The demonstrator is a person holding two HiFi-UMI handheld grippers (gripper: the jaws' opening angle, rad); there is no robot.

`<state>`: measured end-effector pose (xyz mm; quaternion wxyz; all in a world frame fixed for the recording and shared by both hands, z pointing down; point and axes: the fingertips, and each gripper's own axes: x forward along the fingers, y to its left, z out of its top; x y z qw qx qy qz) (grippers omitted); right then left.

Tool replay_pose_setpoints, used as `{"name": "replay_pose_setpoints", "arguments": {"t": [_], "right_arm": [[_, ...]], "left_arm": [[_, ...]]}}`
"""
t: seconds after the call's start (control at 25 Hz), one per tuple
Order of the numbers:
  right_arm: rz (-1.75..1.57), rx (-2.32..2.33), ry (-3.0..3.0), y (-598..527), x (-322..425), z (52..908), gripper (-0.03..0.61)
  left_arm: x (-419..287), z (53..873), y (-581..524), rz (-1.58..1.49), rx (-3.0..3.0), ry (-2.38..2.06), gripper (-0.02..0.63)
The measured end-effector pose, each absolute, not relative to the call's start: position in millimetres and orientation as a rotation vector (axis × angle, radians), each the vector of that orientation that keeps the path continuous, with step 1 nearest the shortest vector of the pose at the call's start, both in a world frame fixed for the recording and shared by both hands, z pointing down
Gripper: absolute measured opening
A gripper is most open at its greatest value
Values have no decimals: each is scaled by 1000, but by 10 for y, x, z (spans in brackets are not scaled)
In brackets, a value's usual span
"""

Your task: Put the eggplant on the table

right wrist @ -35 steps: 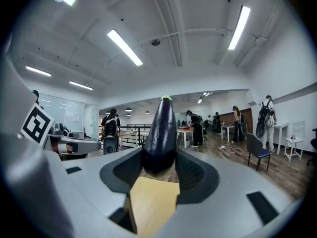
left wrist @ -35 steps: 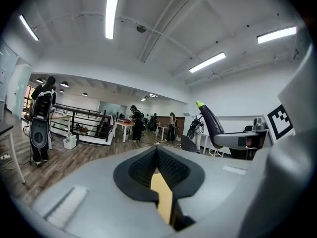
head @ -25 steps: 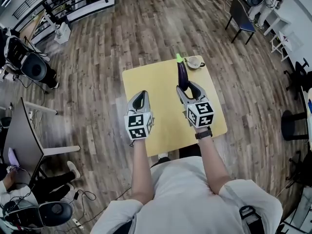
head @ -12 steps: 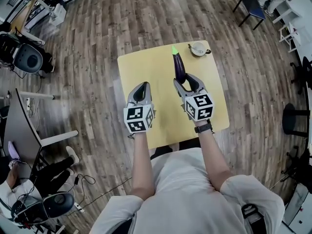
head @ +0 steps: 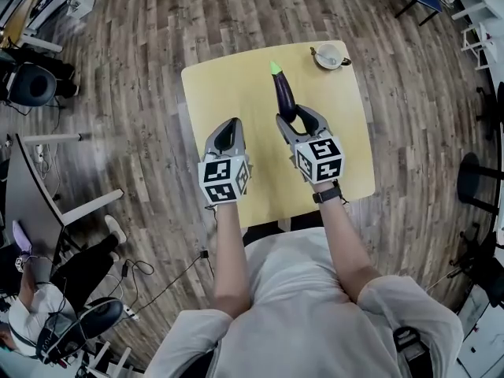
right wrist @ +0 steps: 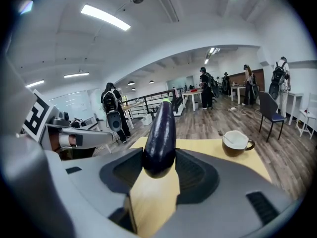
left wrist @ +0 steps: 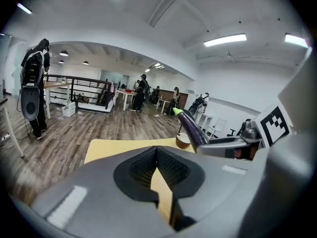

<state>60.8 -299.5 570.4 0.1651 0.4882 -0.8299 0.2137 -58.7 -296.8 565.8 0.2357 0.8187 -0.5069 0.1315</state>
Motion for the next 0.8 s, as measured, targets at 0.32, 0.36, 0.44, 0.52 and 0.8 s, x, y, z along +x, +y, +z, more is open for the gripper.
{"name": "replay_pose_setpoints", "arguments": {"t": [0.32, 0.36, 0.44, 0.52, 0.8], "right_arm": [[703, 1353, -2321, -3084, 591, 6105, 204], [713, 1349, -2316, -3100, 590, 6147, 204], [732, 1338, -2304, -3117, 581, 6227, 204], [747, 1324, -2291, -3116, 565, 6302, 204], [807, 1286, -2246, -3138, 543, 6605, 203]], "left_arm": [[-505, 5958, -3059, 401, 2200, -1354, 10], [-492, 5996, -3076, 405, 2195, -1348, 10], [-475, 6069, -3096, 415, 2183, -1338, 11], [-468, 6137, -3097, 424, 2171, -1328, 11], [-484, 6397, -3130, 441, 2118, -1318, 9]]}}
